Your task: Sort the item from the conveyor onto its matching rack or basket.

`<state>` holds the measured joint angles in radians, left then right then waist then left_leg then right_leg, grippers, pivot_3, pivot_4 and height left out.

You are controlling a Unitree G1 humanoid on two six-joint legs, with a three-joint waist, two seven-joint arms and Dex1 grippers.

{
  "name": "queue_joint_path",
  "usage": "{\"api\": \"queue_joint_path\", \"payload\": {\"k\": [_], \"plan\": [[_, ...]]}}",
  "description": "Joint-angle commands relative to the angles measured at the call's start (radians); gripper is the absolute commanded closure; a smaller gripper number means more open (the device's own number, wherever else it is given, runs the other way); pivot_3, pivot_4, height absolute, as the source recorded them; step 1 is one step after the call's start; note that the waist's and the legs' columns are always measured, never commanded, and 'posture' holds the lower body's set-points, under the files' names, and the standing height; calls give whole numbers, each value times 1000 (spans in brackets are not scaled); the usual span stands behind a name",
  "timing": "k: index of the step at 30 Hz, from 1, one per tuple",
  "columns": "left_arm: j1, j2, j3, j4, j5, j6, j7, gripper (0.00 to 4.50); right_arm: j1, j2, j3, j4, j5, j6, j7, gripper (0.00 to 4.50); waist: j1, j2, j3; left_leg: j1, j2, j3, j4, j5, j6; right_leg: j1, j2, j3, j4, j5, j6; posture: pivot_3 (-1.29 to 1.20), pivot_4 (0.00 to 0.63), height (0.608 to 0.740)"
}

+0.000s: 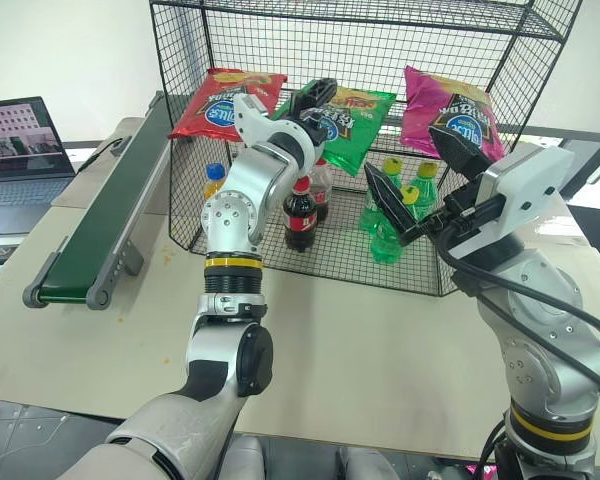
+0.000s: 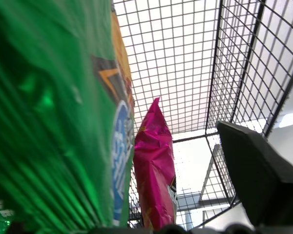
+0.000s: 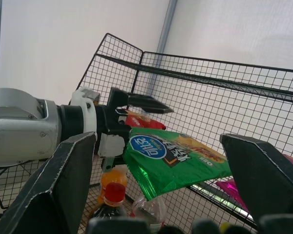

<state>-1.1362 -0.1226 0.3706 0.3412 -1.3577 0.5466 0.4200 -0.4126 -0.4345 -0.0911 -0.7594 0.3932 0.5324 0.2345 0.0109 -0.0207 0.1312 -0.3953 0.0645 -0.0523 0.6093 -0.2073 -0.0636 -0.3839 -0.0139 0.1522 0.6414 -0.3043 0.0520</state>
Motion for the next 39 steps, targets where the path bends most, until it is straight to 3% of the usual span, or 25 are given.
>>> {"api": "queue_joint_path", "payload": {"k": [1,11,17,20,23,27,29,32,35,39], "plan": [[83,20,-32,-171,-86,152,-9,51,17,-2,-24,-42,3,-8,0,0,-1,0,0,0,0,0,0,0,0,0,0,0,0,0,0,0,150,740],[232,277,-37,-447,-281,356,-170,51,136,11,-25,-22,17,-62,51,0,-19,1,0,2,0,0,0,2,-2,0,0,0,4,0,0,0,150,740],[530,509,-56,-629,-318,474,-261,51,281,33,-15,-32,3,-116,71,0,-33,2,-1,7,1,0,-2,1,-1,3,0,0,4,0,0,0,150,740],[658,604,-68,-663,-208,472,-369,51,352,50,-3,-36,-15,-150,69,0,-31,2,-1,6,2,0,-3,2,-2,1,0,0,5,-1,0,0,150,740],[758,699,-113,-694,18,402,-515,51,416,74,5,-33,-43,-184,58,0,-25,2,-1,6,1,0,-2,2,-2,1,0,0,4,-1,0,0,150,740],[897,864,-327,-713,532,115,-716,51,525,101,16,6,-91,-237,54,0,-24,2,-1,6,1,0,-4,1,-2,1,0,0,4,-1,-1,0,150,740],[932,888,-401,-670,728,-38,-760,51,564,113,17,33,-119,-261,46,0,-24,2,-1,6,1,1,-5,1,-2,1,0,0,2,-2,-2,0,150,740],[948,818,-423,-522,889,-214,-757,51,599,142,16,103,-163,-256,2,0,-24,2,-1,5,2,1,-5,1,-2,0,0,0,2,-2,-2,0,150,740],[918,710,-410,-385,964,-302,-729,51,602,160,23,155,-199,-296,-4,0,-25,2,-1,5,2,2,-5,1,-1,0,0,0,2,-2,-2,0,150,740],[886,633,-411,-297,1032,-362,-755,51,591,169,25,198,-212,-327,0,0,-26,2,-1,4,2,2,-3,-1,2,0,0,0,3,-2,-2,0,150,740]]}}
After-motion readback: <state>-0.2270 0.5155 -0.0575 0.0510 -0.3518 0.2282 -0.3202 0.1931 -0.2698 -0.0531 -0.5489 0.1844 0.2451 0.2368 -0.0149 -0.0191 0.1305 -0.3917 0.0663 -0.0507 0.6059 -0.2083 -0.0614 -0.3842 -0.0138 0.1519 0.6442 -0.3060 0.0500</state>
